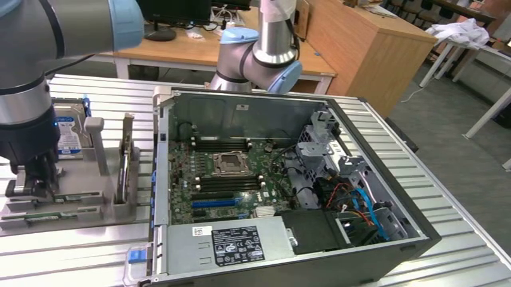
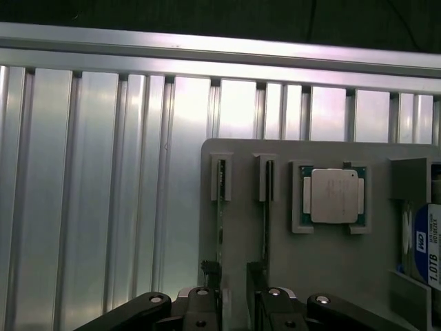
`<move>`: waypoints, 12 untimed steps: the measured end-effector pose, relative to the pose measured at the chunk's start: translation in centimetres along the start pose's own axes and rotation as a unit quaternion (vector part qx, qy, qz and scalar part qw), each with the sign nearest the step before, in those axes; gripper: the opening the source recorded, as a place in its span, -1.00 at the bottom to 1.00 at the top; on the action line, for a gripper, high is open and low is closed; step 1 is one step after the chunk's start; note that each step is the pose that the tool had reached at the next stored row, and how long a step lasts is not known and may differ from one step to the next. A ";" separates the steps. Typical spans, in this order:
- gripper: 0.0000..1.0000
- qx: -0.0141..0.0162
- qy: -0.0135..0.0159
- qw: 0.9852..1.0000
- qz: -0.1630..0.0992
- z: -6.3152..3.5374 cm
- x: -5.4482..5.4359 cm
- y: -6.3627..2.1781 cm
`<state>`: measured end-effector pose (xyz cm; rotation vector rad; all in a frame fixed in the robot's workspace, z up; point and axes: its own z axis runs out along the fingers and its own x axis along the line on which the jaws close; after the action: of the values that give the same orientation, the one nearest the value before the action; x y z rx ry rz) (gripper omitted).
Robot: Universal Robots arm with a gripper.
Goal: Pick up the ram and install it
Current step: 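Pick up the ram and move it above insertion slot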
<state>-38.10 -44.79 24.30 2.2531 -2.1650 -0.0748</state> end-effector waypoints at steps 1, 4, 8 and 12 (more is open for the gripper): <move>-0.40 0.000 0.000 1.000 0.000 0.06 0.0 0.00; -0.40 0.000 0.000 1.000 0.000 0.29 0.1 -0.01; -0.40 0.000 0.000 1.000 0.000 0.79 0.1 -0.03; -0.40 0.000 0.000 1.000 0.000 1.34 0.2 -0.06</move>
<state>-38.10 -44.96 22.95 2.2531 -2.1650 -0.0748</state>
